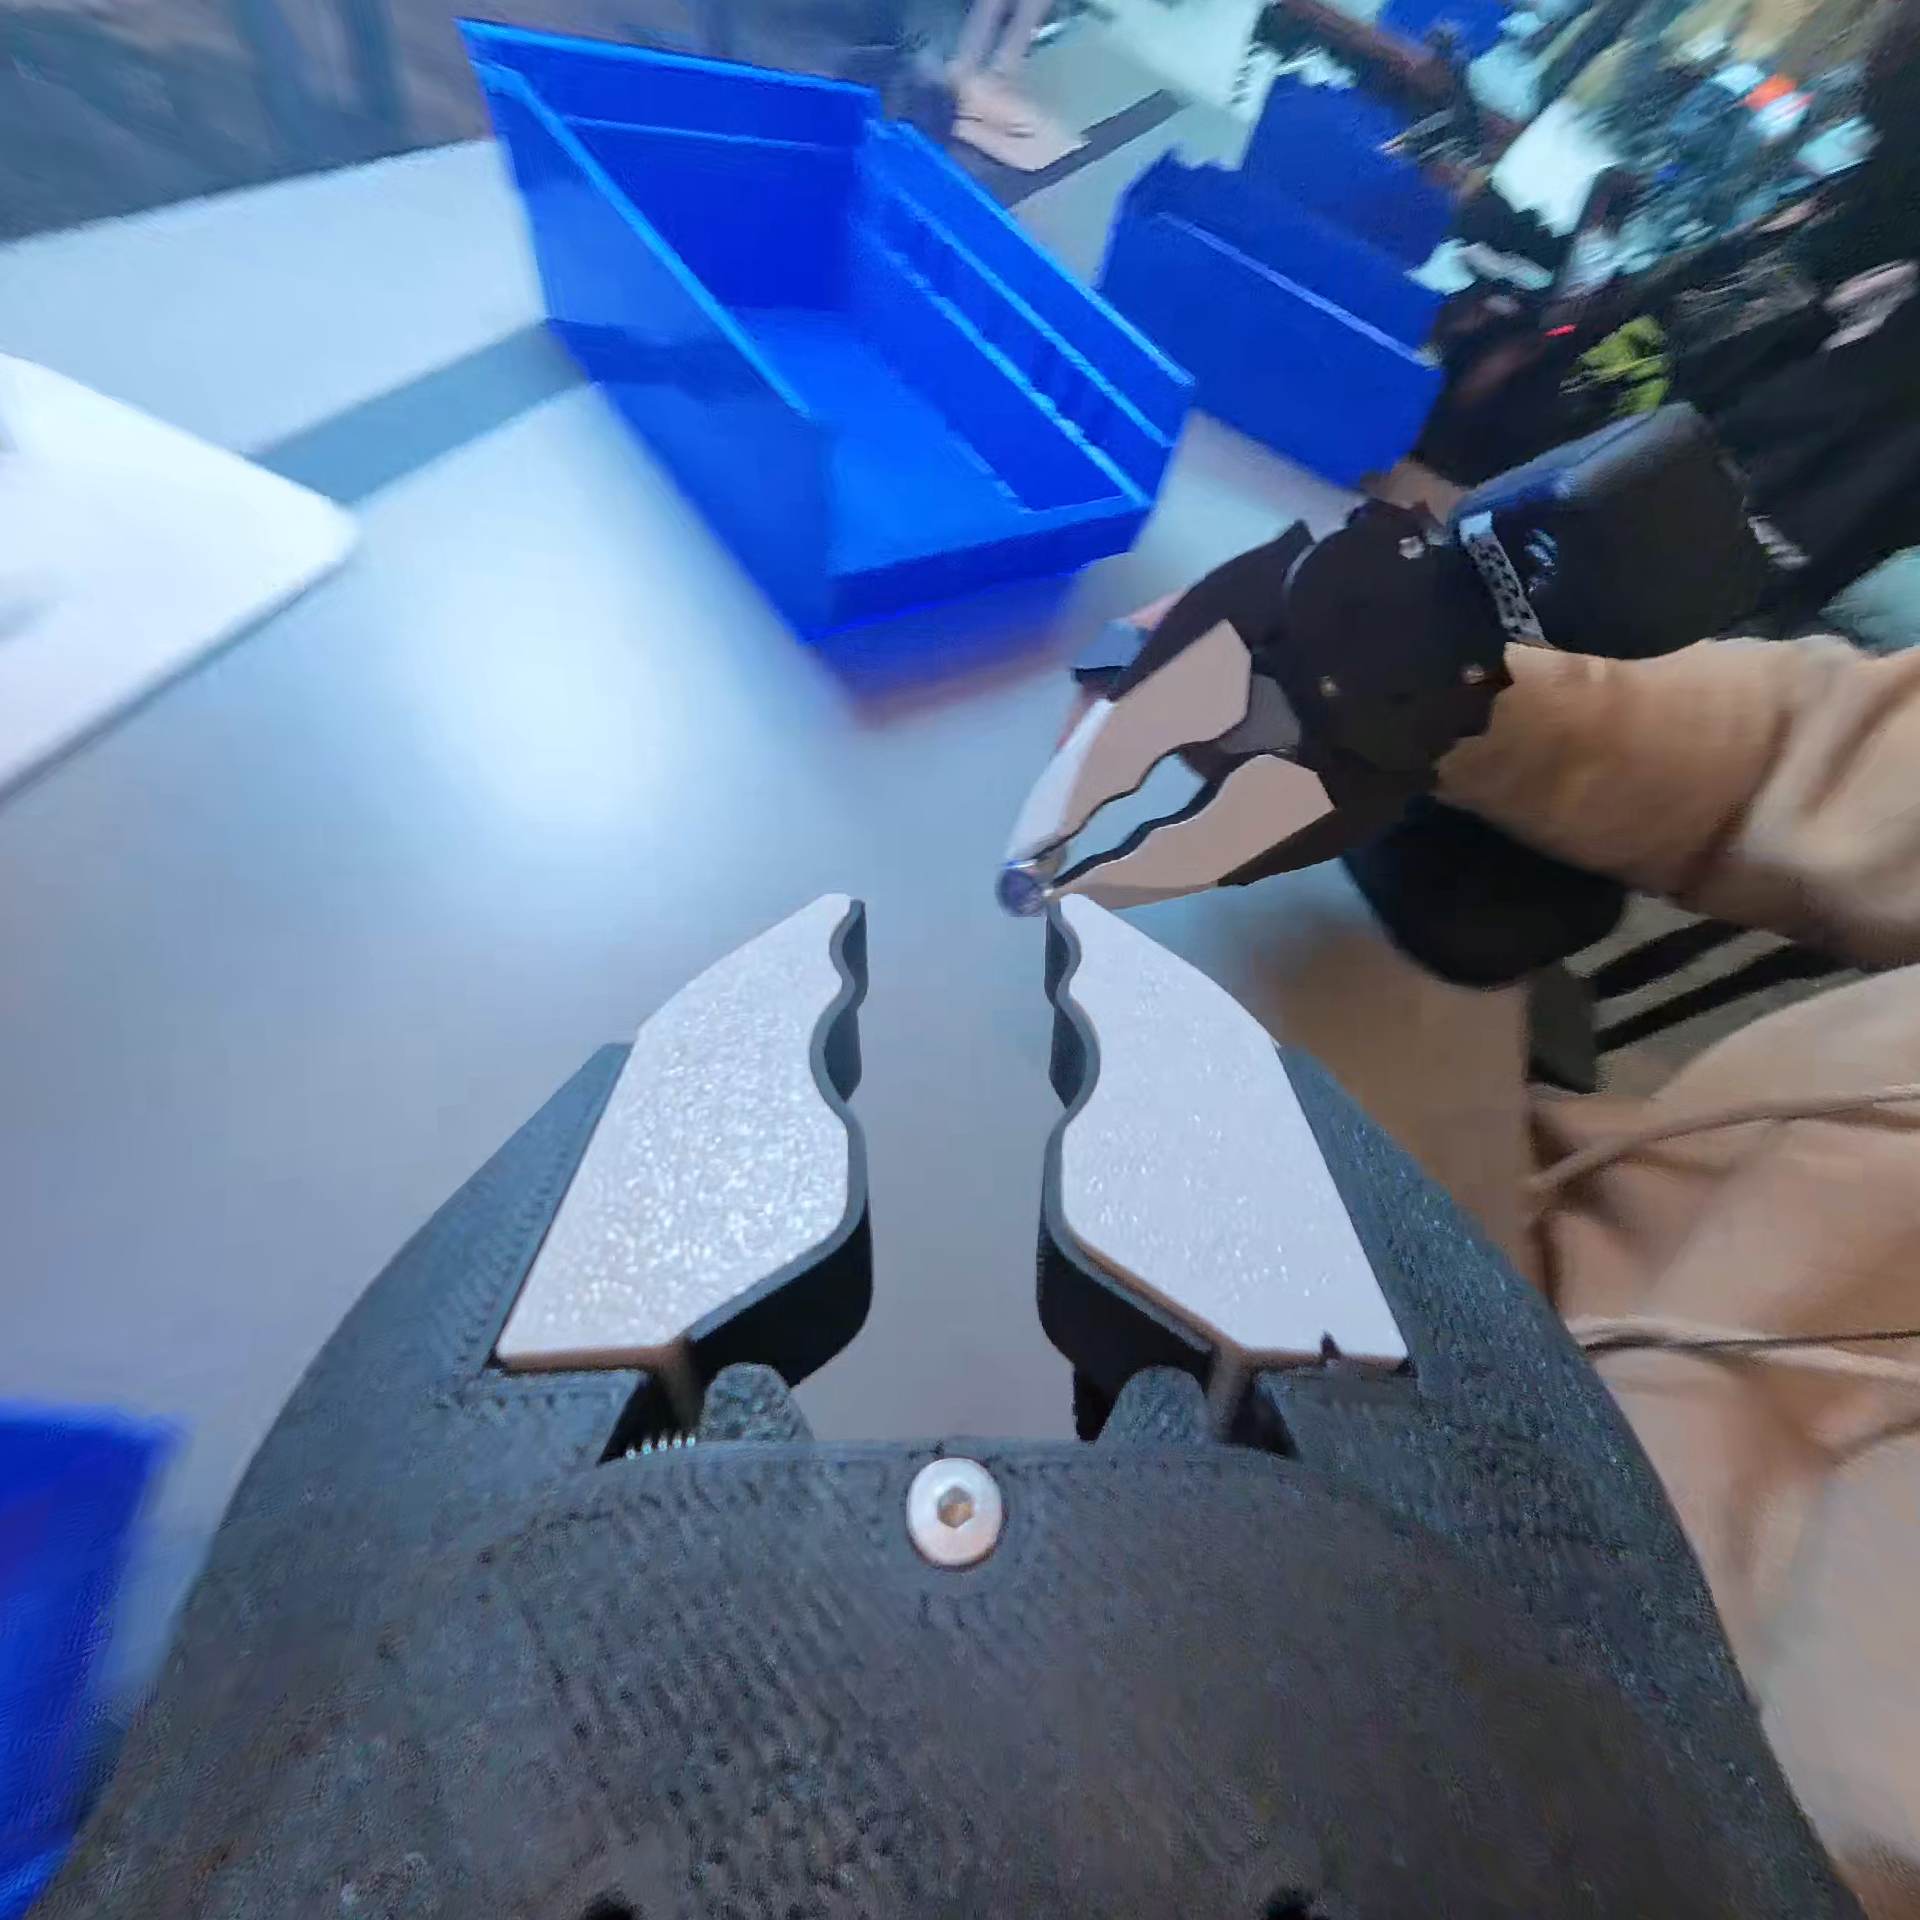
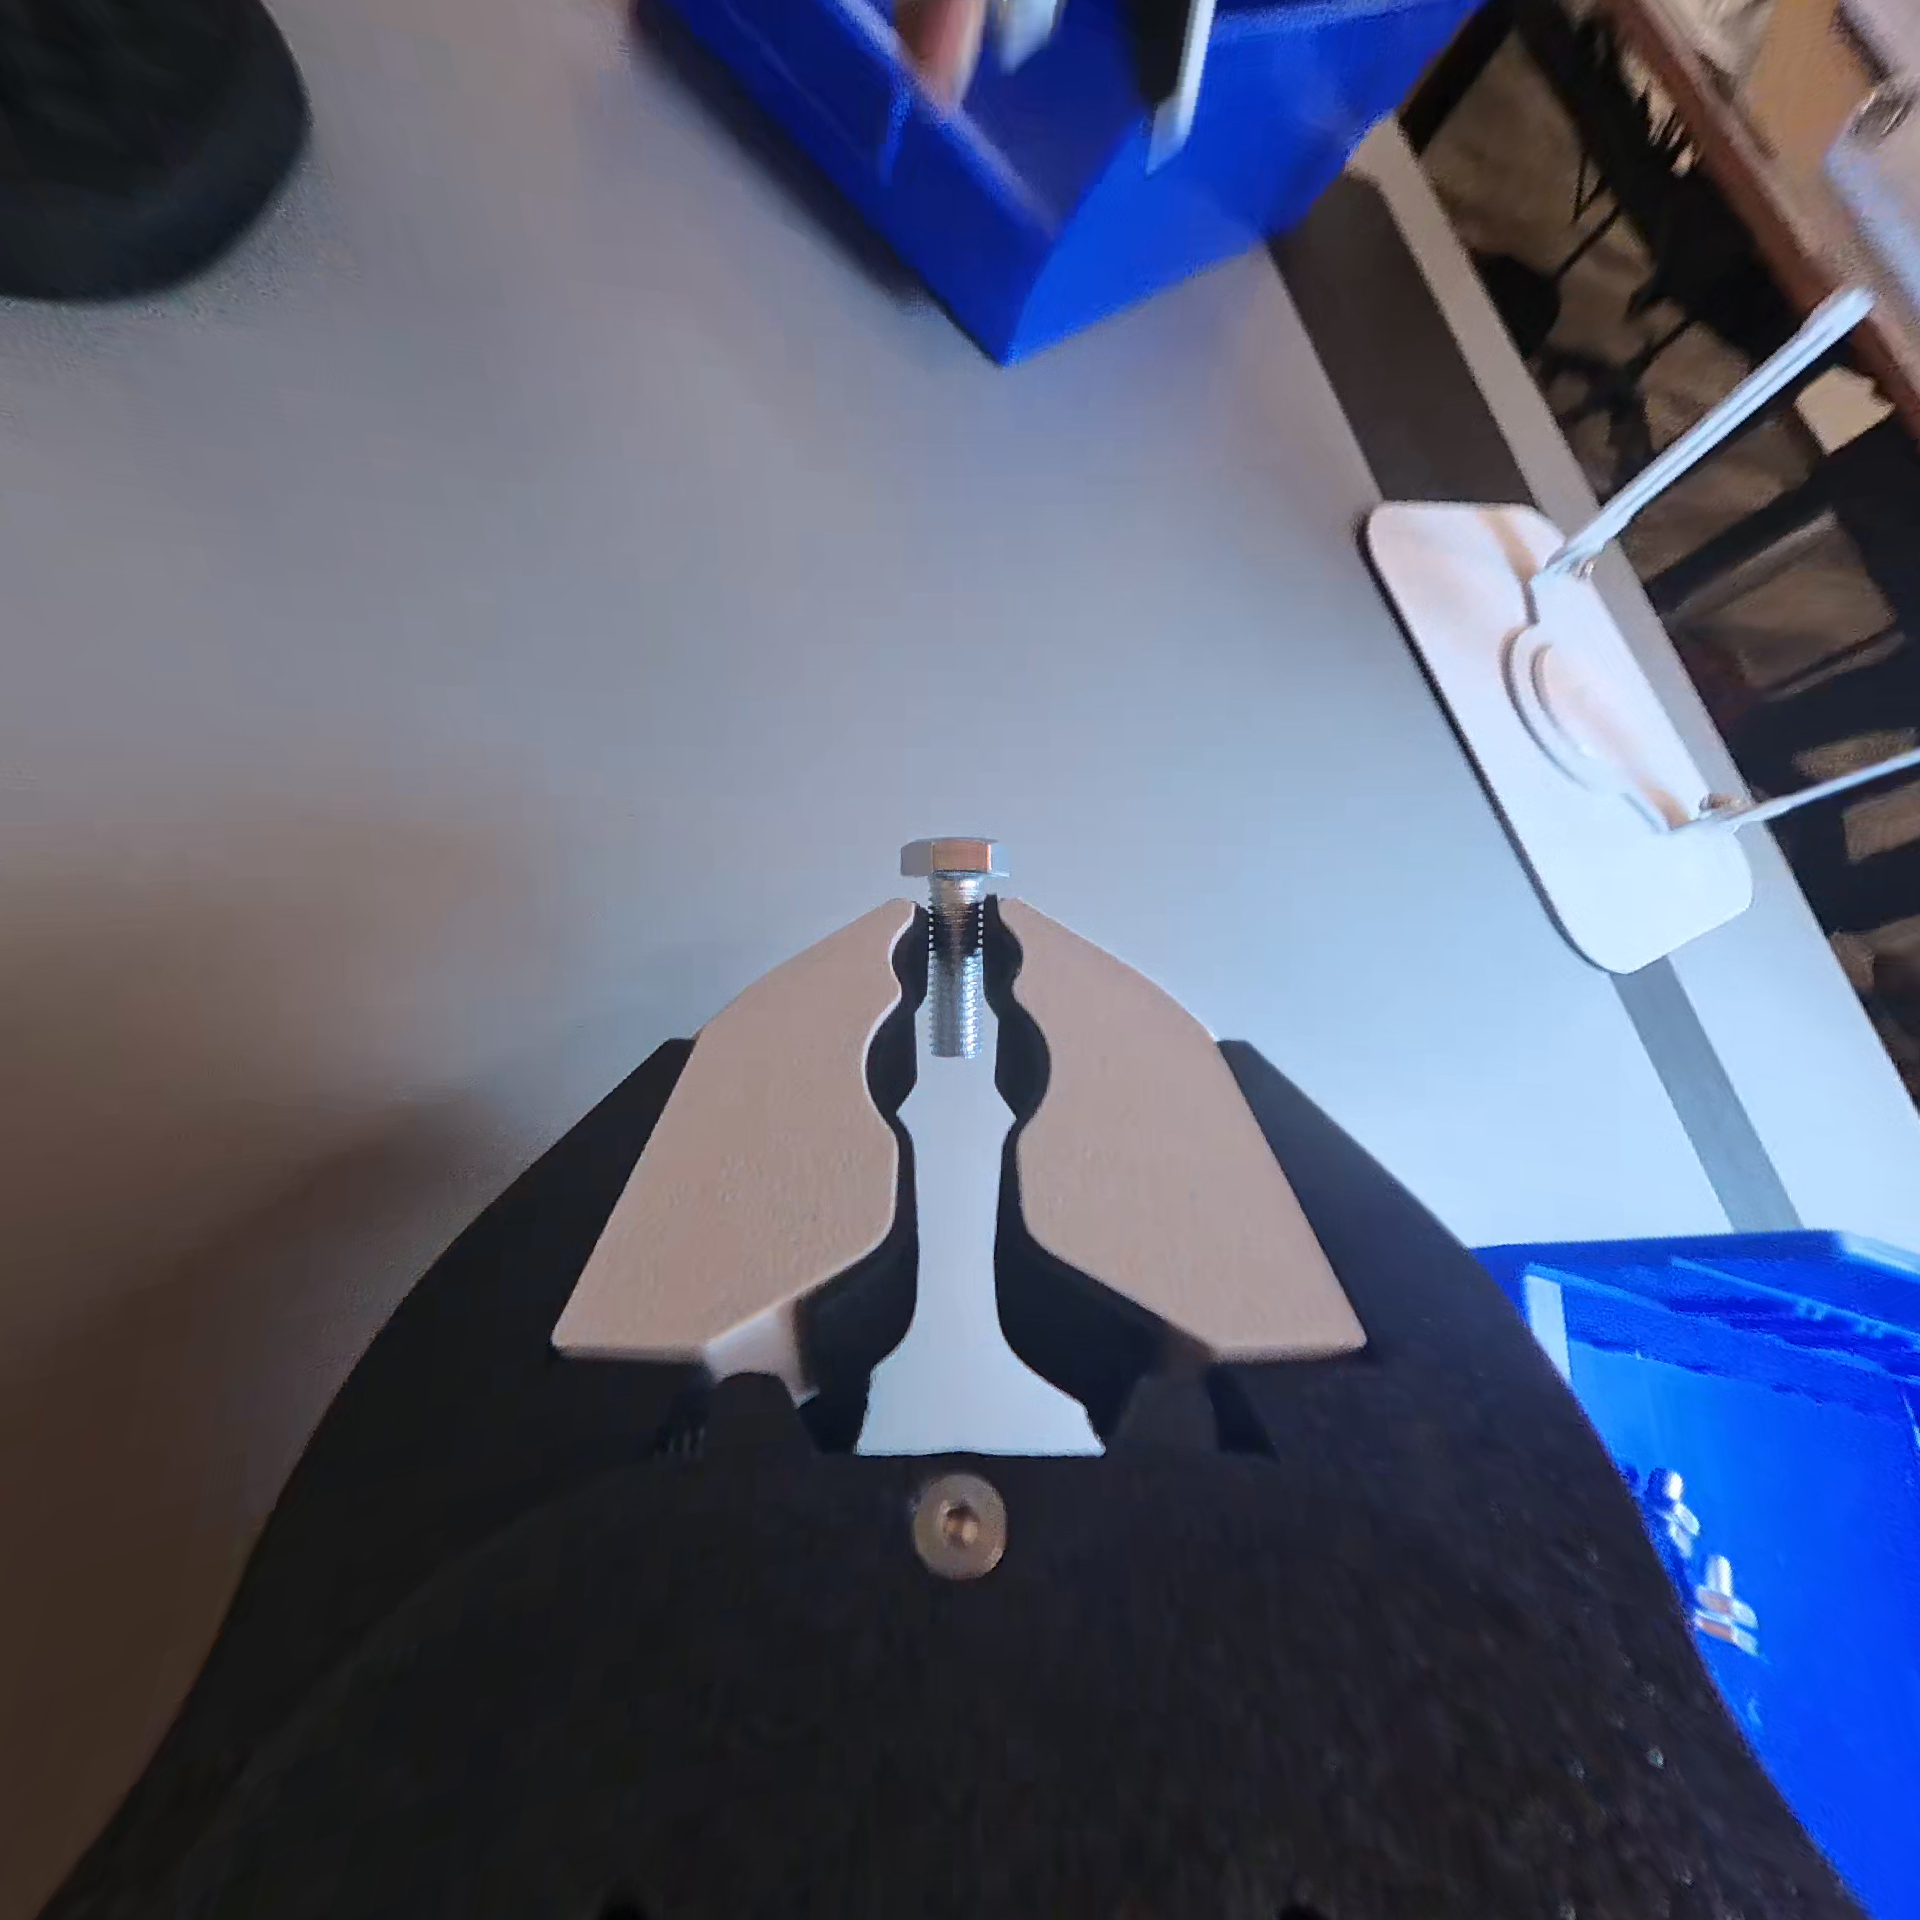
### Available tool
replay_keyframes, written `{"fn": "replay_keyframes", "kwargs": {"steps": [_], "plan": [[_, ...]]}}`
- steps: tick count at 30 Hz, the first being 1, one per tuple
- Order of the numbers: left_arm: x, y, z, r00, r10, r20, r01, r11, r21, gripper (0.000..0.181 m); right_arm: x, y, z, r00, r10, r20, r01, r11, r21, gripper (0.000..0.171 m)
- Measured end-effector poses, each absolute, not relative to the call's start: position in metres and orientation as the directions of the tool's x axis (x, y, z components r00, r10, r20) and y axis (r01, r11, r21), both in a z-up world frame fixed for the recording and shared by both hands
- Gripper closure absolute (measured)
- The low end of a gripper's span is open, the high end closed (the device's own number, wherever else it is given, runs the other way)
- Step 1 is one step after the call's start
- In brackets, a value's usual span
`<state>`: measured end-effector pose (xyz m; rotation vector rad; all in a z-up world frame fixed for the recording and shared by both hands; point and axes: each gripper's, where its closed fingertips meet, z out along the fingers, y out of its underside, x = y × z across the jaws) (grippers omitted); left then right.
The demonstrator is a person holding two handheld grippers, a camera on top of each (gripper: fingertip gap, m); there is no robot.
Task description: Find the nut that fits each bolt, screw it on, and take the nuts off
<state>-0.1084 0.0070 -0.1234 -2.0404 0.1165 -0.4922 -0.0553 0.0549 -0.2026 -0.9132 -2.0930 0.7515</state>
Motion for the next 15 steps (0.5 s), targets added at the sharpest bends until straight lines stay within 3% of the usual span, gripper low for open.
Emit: {"fn": "replay_keyframes", "kwargs": {"steps": [6,11,15], "plan": [[-0.051,0.042,-0.169,0.810,-0.333,0.483,0.247,-0.553,-0.796,0.142,-0.035,0.032,-0.182,-0.500,0.778,0.381,0.226,0.542,-0.809,0.162],[-0.035,0.047,-0.170,0.732,-0.385,0.561,0.284,-0.576,-0.766,0.160,-0.031,0.028,-0.176,-0.496,0.770,0.402,0.161,0.536,-0.828,0.162],[-0.028,0.042,-0.168,0.624,-0.416,0.662,0.365,-0.594,-0.717,0.159,-0.033,0.033,-0.181,-0.499,0.780,0.378,0.176,0.518,-0.837,0.162]]}}
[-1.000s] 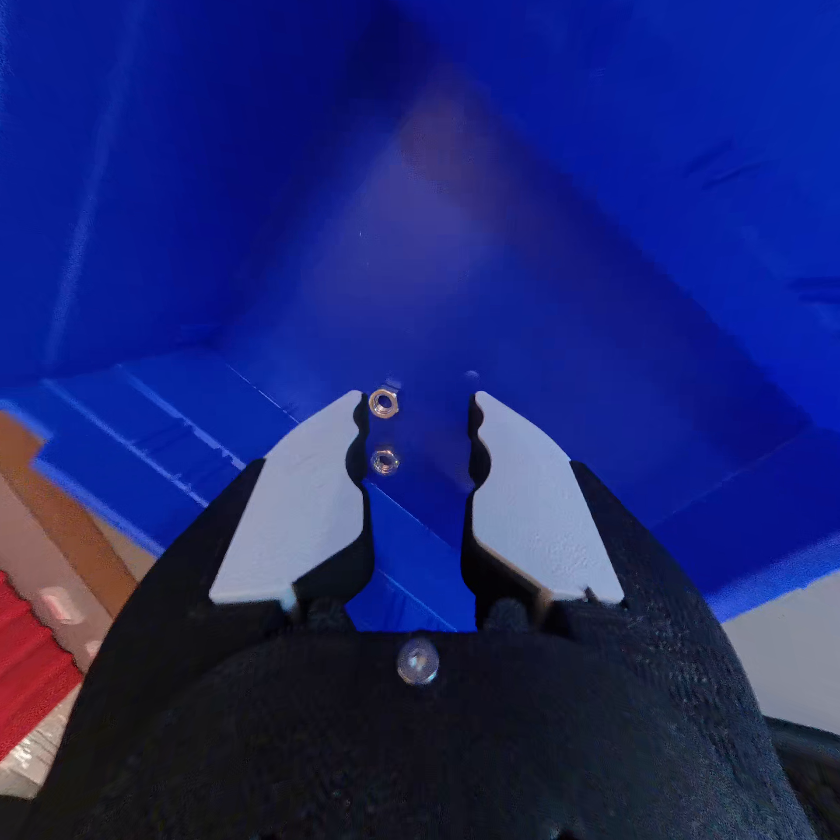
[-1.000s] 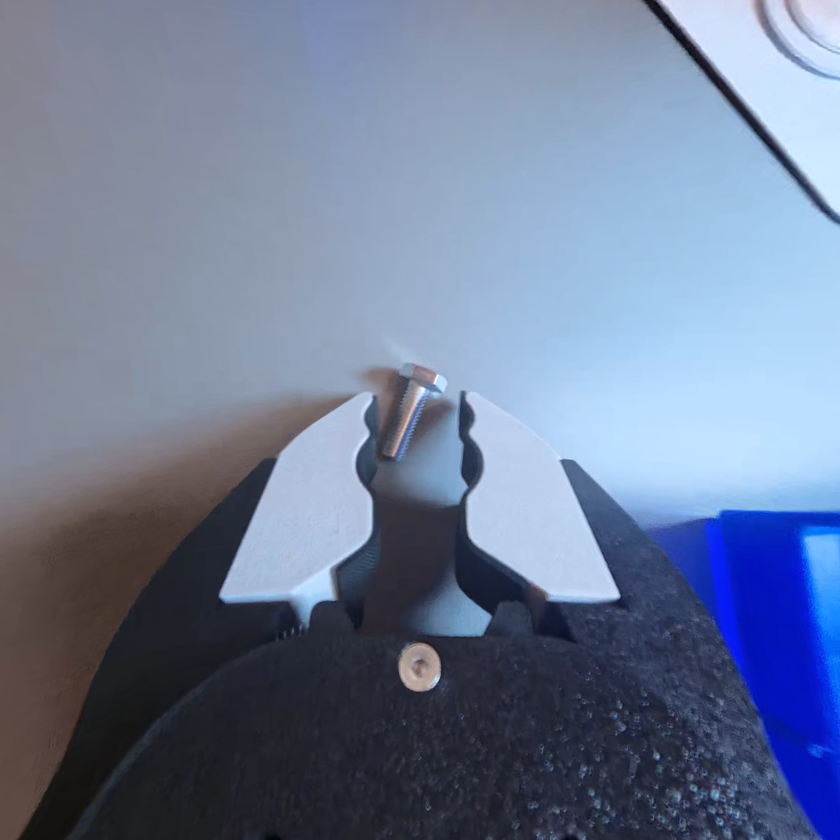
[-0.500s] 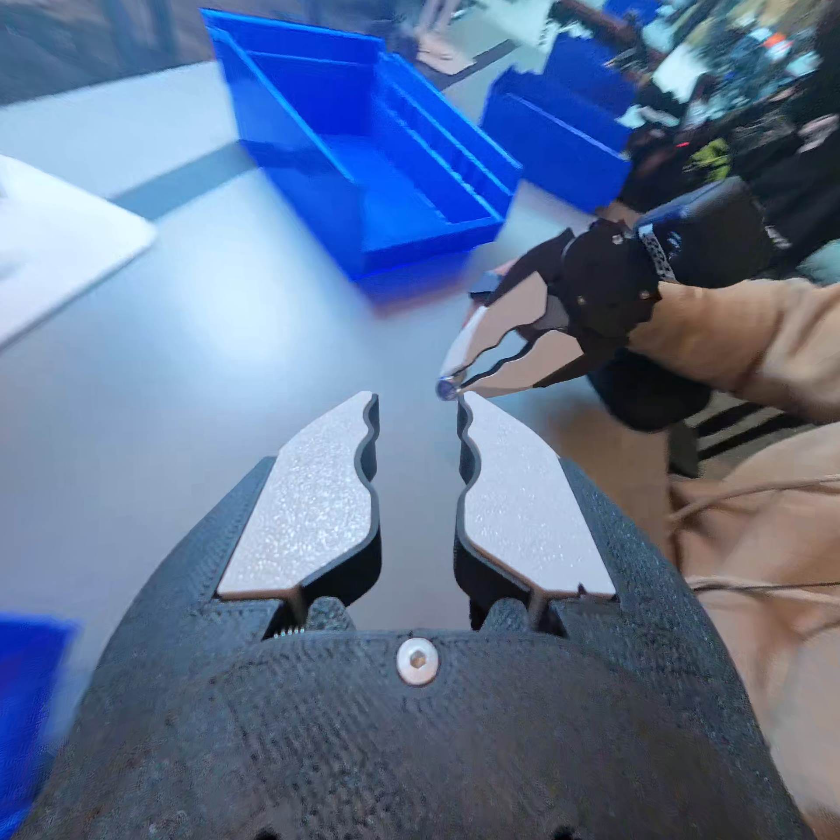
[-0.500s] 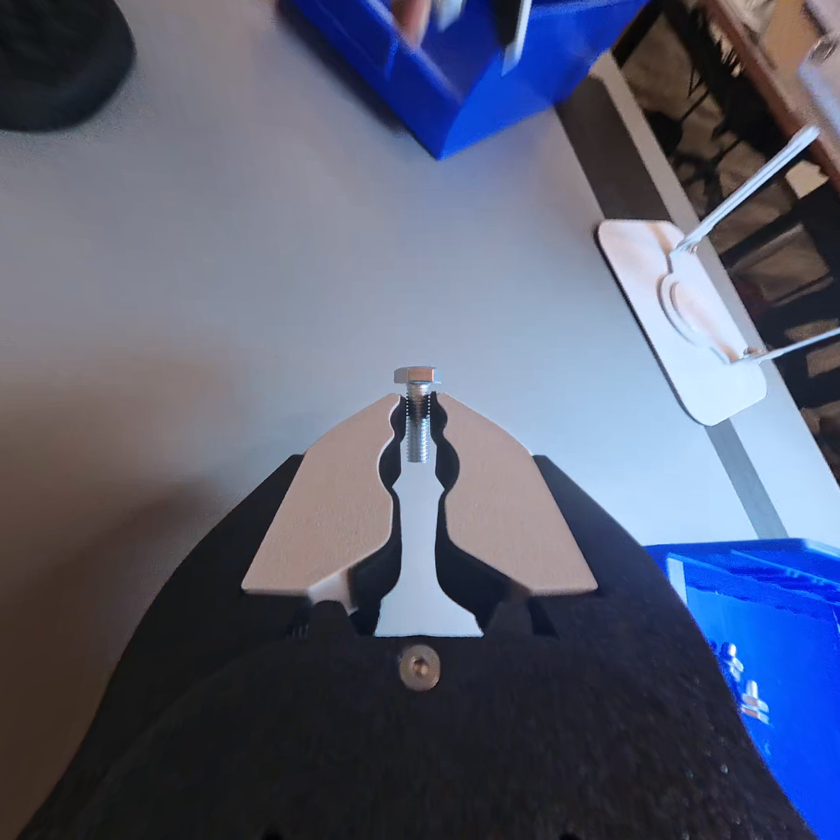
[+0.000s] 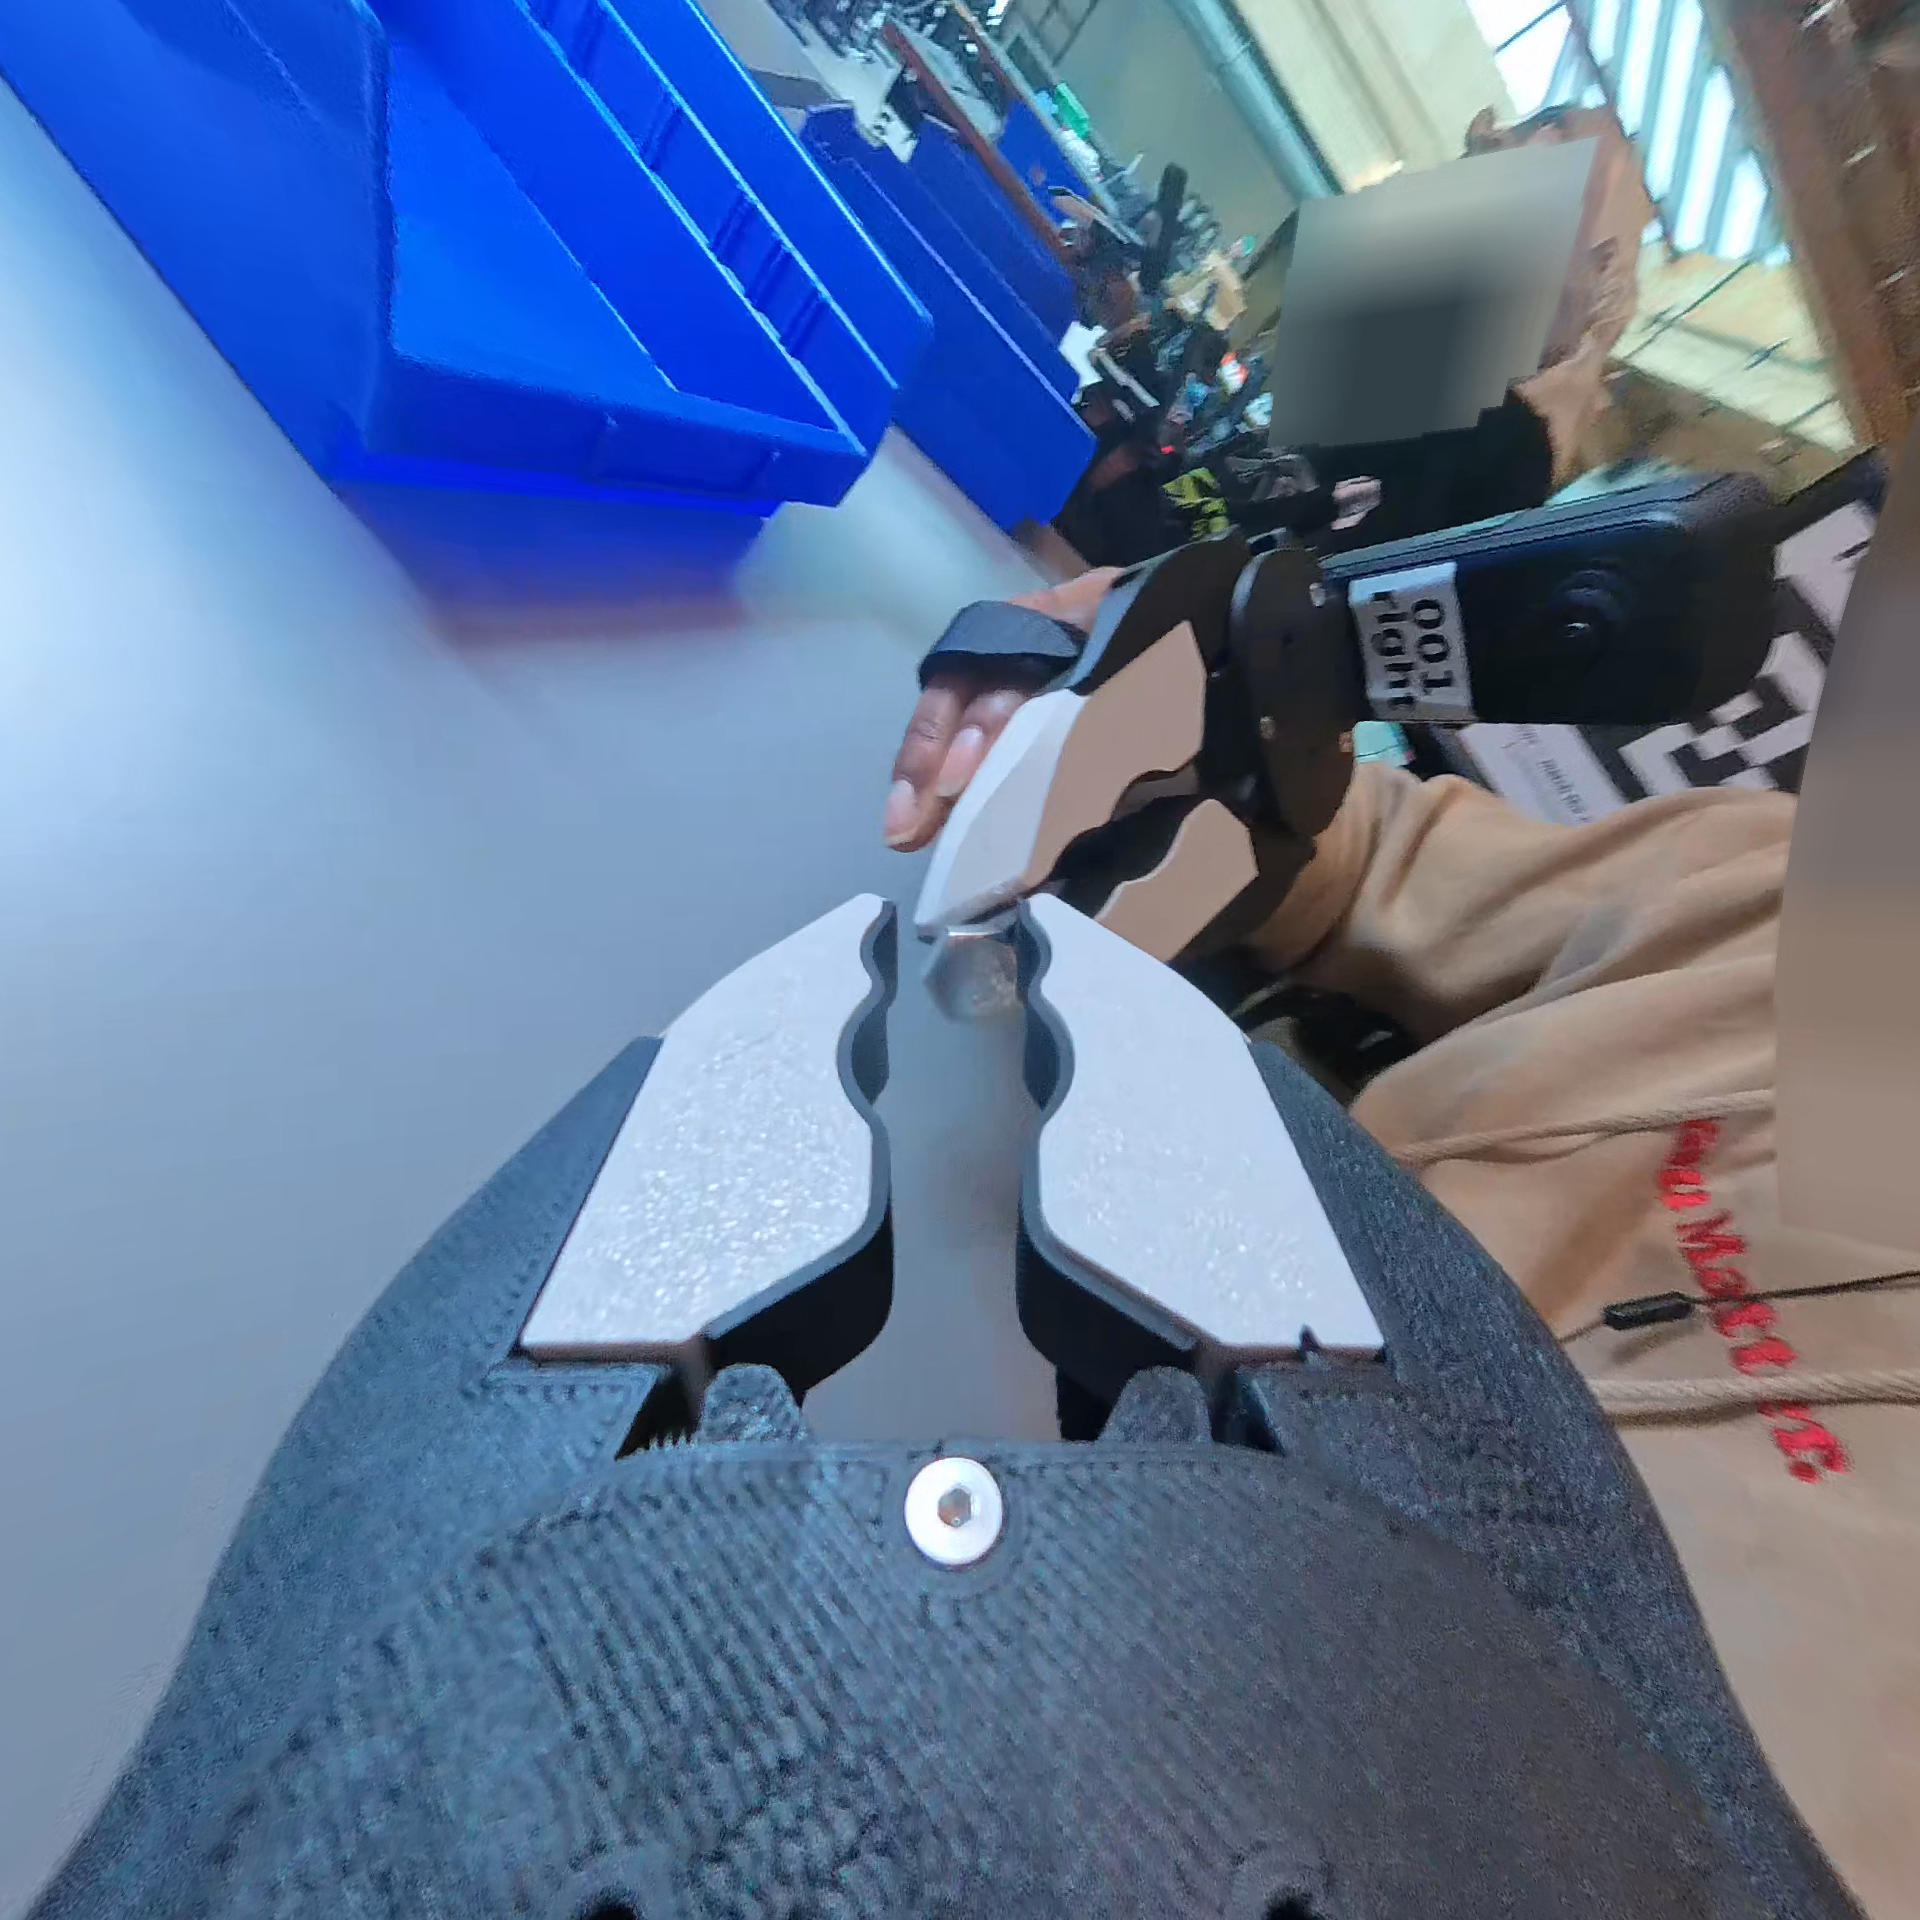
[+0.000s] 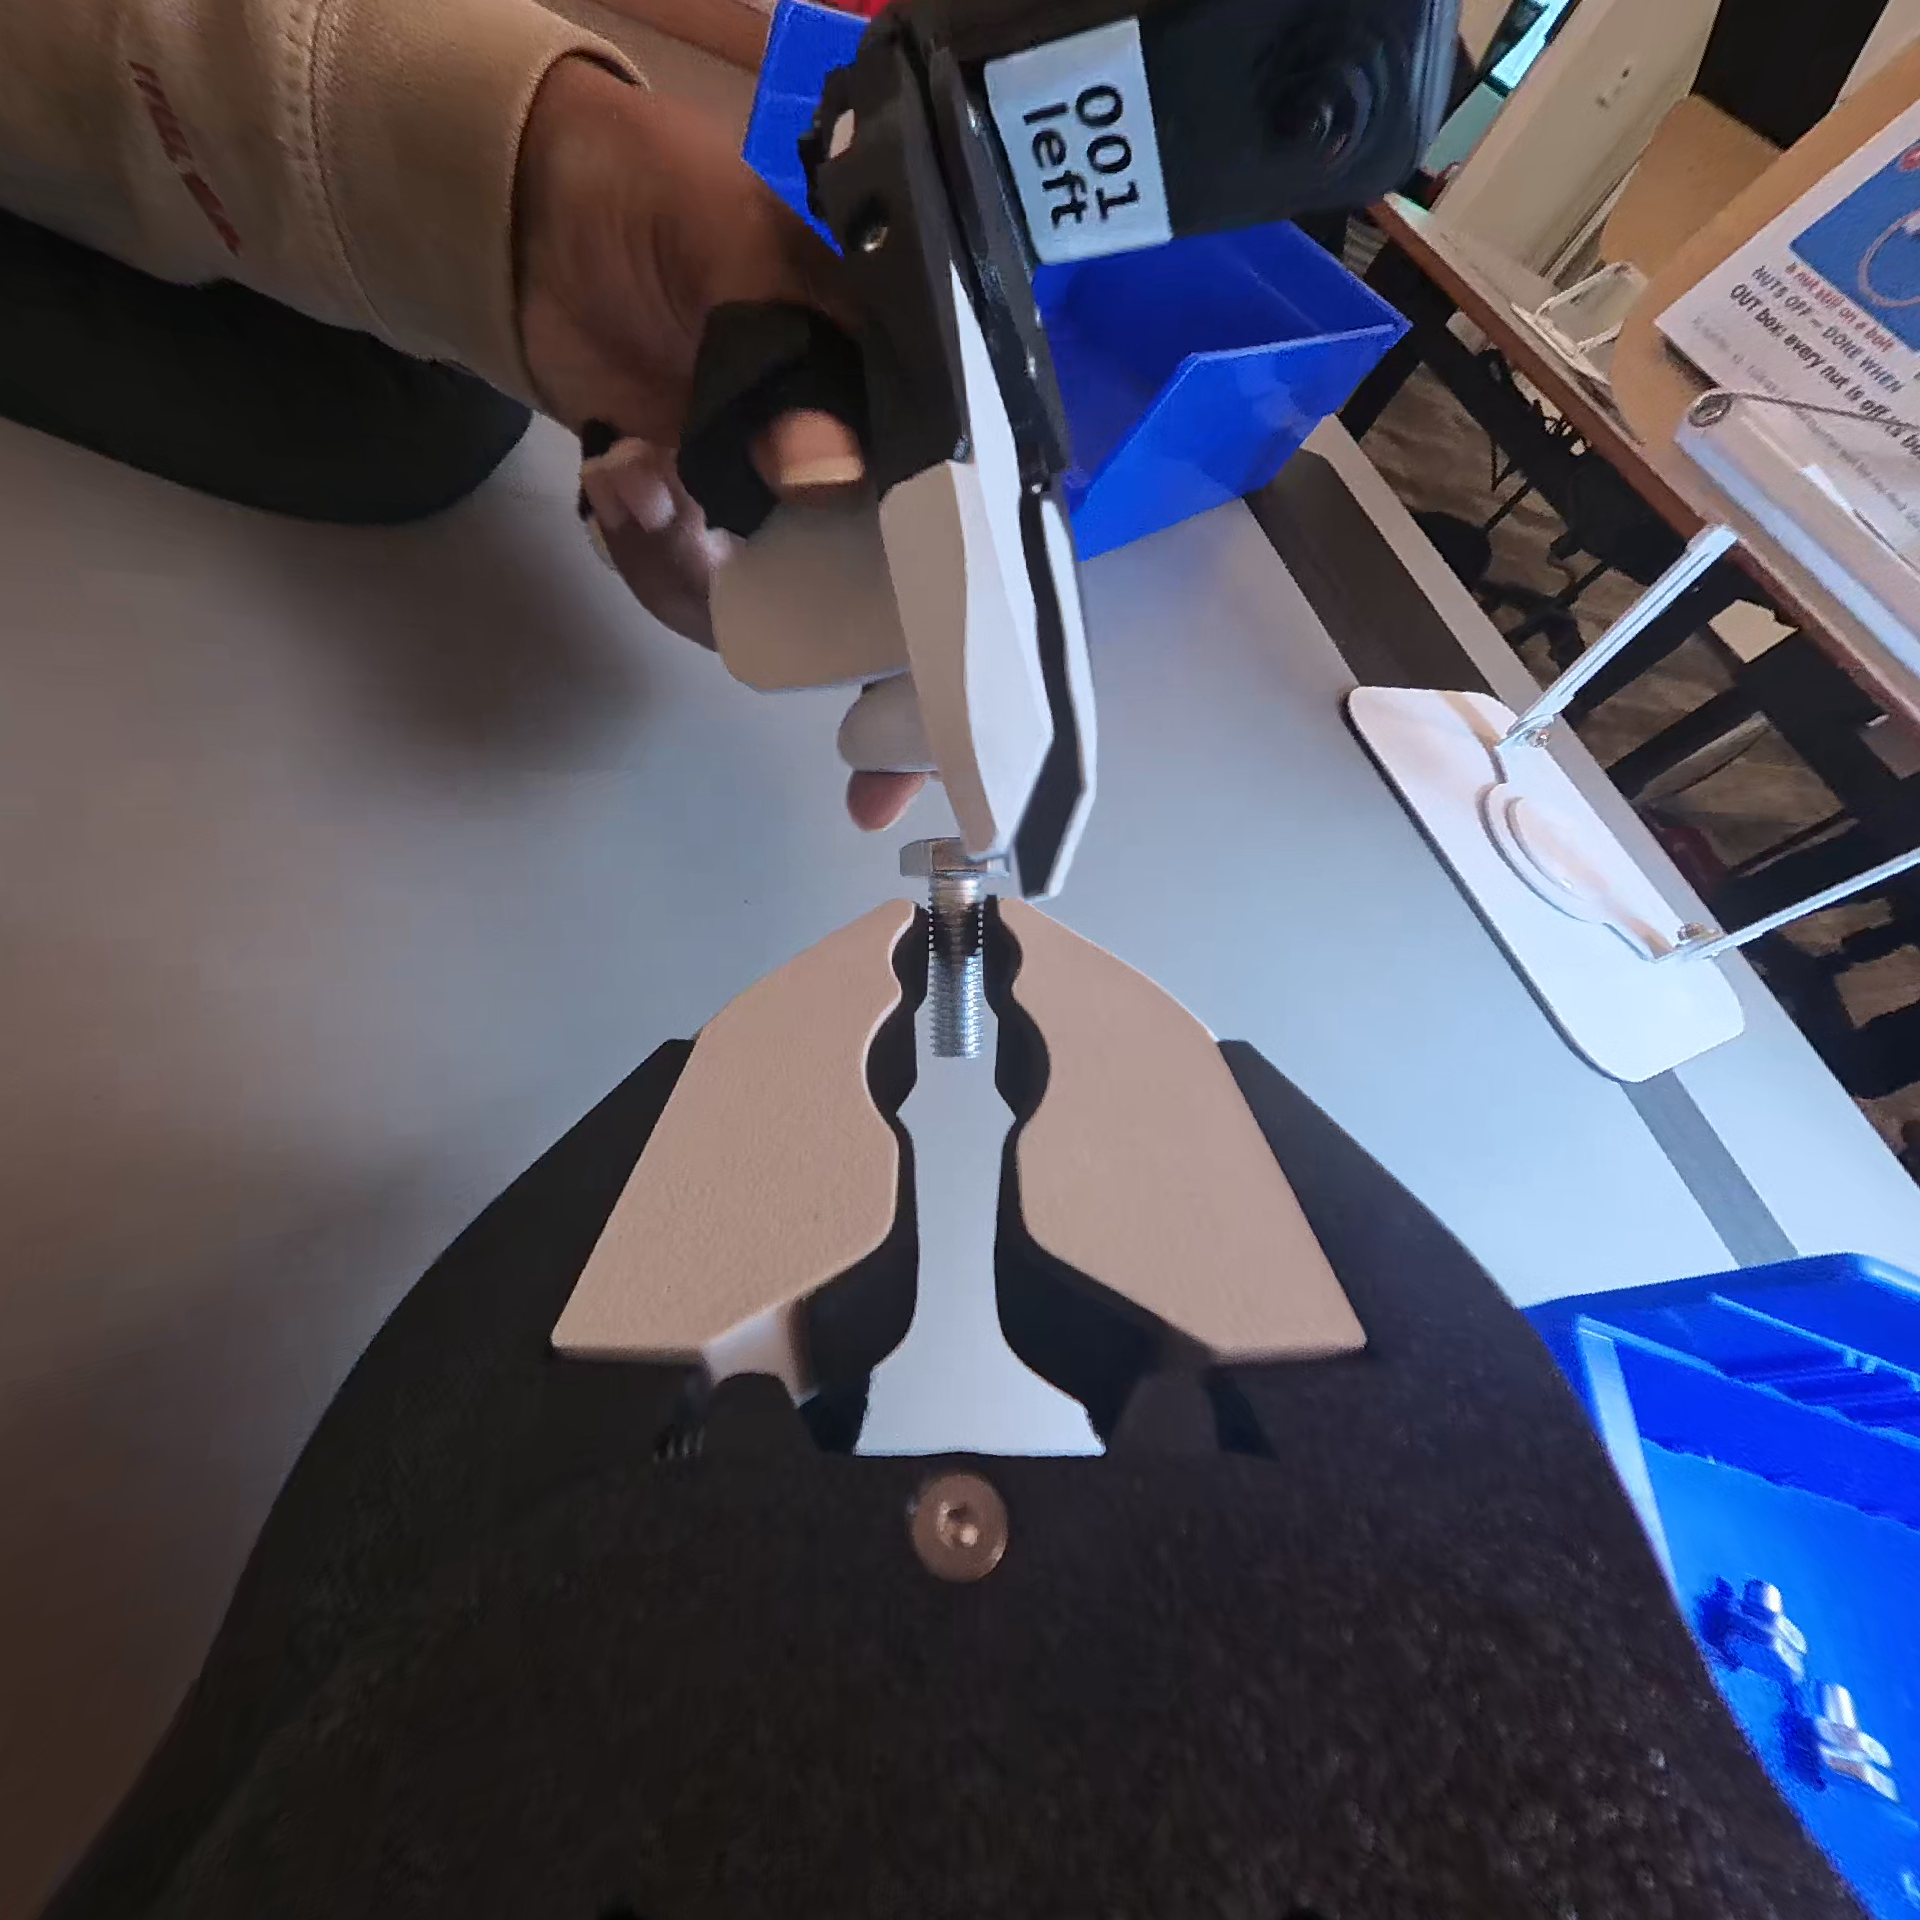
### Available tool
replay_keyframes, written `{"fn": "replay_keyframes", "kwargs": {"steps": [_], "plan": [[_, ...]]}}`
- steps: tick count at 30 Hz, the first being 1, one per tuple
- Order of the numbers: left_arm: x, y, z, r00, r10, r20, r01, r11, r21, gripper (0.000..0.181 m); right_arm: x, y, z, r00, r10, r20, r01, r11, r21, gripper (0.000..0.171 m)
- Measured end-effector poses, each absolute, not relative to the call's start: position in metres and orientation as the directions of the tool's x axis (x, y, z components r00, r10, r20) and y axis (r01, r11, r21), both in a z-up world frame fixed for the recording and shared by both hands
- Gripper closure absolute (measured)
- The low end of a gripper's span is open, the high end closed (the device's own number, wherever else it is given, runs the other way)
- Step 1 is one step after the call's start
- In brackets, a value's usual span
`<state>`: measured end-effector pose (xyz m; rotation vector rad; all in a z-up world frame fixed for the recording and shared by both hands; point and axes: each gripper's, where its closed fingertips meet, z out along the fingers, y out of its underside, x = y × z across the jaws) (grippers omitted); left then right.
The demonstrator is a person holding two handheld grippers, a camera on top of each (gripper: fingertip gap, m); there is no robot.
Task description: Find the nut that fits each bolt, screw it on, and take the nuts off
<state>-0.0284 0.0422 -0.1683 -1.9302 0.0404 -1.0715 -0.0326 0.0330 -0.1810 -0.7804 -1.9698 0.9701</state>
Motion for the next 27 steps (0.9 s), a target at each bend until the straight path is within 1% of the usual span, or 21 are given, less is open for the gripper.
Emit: {"fn": "replay_keyframes", "kwargs": {"steps": [2,5,7,11,13,14,18,22,25,27], "plan": [[-0.024,0.038,-0.174,0.568,-0.415,0.711,0.389,-0.626,-0.676,0.155,-0.034,0.033,-0.185,-0.504,0.780,0.370,0.181,0.514,-0.838,0.162],[-0.019,0.036,-0.183,0.510,-0.402,0.761,0.423,-0.653,-0.628,0.156,-0.035,0.031,-0.191,-0.515,0.776,0.364,0.186,0.516,-0.836,0.162],[-0.020,0.035,-0.185,0.496,-0.404,0.769,0.430,-0.655,-0.621,0.160,-0.035,0.029,-0.193,-0.521,0.770,0.368,0.175,0.518,-0.837,0.162],[-0.019,0.033,-0.182,0.445,-0.407,0.798,0.458,-0.661,-0.594,0.160,-0.033,0.027,-0.190,-0.527,0.769,0.362,0.150,0.503,-0.851,0.162],[-0.023,0.036,-0.181,0.450,-0.397,0.800,0.481,-0.647,-0.592,0.153,-0.032,0.026,-0.190,-0.534,0.767,0.356,0.141,0.496,-0.857,0.162],[-0.025,0.037,-0.180,0.451,-0.397,0.799,0.488,-0.640,-0.593,0.153,-0.032,0.026,-0.190,-0.533,0.767,0.356,0.137,0.494,-0.859,0.162],[-0.023,0.034,-0.180,0.452,-0.406,0.794,0.477,-0.643,-0.600,0.161,-0.033,0.022,-0.191,-0.539,0.761,0.361,0.125,0.496,-0.859,0.162],[-0.023,0.033,-0.179,0.458,-0.409,0.789,0.468,-0.644,-0.605,0.161,-0.033,0.021,-0.189,-0.531,0.760,0.375,0.116,0.503,-0.857,0.162],[-0.023,0.031,-0.179,0.477,-0.416,0.774,0.446,-0.645,-0.621,0.156,-0.034,0.025,-0.188,-0.513,0.767,0.385,0.124,0.510,-0.851,0.162],[-0.021,0.031,-0.184,0.502,-0.407,0.763,0.424,-0.653,-0.627,0.159,-0.034,0.028,-0.189,-0.504,0.765,0.400,0.130,0.526,-0.841,0.162]]}}
